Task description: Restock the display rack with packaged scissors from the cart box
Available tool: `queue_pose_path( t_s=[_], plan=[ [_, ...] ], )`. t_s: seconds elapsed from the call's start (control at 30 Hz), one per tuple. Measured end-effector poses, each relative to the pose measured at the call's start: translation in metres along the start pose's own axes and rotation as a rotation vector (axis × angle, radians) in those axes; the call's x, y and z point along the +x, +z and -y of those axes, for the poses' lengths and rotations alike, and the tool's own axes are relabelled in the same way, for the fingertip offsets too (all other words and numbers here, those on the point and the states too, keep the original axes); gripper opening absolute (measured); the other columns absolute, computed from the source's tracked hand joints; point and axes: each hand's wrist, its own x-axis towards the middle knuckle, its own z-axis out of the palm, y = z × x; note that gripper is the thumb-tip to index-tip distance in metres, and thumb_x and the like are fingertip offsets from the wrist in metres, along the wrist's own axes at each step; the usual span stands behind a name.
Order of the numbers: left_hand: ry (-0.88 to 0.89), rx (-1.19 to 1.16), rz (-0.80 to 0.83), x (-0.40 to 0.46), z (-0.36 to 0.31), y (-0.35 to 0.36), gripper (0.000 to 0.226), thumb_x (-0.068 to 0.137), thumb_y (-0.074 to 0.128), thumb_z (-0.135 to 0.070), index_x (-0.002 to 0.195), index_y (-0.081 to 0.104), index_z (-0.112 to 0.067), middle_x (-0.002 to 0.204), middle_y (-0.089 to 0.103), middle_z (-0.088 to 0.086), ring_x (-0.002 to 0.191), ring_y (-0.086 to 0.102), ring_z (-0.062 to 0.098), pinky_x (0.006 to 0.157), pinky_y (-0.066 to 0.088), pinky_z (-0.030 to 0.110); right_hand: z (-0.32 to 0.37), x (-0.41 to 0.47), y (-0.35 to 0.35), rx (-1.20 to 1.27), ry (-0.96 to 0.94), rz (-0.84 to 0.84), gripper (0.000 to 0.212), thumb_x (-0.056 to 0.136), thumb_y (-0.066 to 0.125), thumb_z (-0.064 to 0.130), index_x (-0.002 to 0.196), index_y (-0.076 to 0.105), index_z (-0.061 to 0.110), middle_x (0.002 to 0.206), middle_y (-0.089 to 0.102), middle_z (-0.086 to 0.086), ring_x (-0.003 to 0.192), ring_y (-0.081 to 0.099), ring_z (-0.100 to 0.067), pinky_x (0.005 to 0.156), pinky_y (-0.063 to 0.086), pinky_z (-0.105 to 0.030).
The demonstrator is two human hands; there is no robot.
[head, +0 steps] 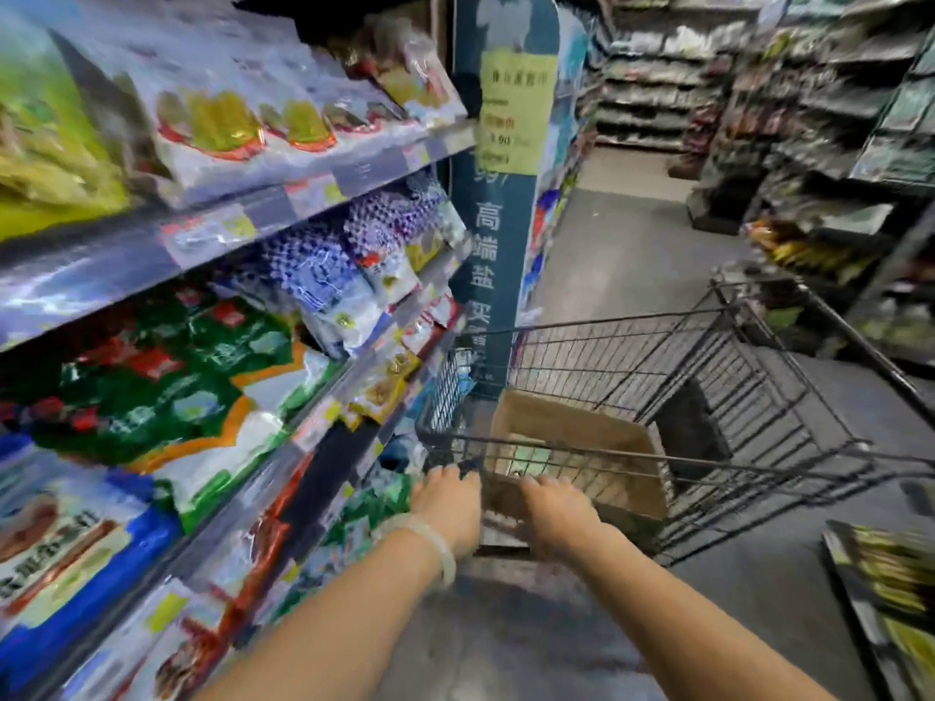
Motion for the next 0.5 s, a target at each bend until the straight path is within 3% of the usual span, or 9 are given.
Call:
queue_pose_path(
  t_s=[0.23, 0.5],
  plan=[
    [0.03, -0.002, 0.065, 0.145, -0.007, -0.035, 0.048, 0.091, 0.053, -0.023, 0.135, 0.038, -0.01, 0.141, 0.037, 0.013, 0.132, 0.033, 0.033, 0.109, 0.03, 0.044, -0.065, 0.123, -0.052, 0.11, 0.121, -0.009, 0.046, 0.09, 0.056, 0.028, 0.131, 0.042, 0.013, 0.13, 0.047, -0.01, 0.12, 0.044, -0.03, 0.097, 0.042, -0.041],
    [0.04, -0.041, 0.209, 0.27, -0.03, -0.017, 0.05, 0.09, 0.054, -0.026, 0.136, 0.039, -0.011, 0.138, 0.041, 0.012, 0.129, 0.037, 0.033, 0.106, 0.035, 0.044, -0.147, 0.24, -0.033, 0.179, 0.179, 0.134, 0.05, 0.091, 0.053, 0.032, 0.135, 0.038, 0.013, 0.135, 0.044, -0.011, 0.124, 0.042, -0.03, 0.102, 0.042, -0.041]
  ],
)
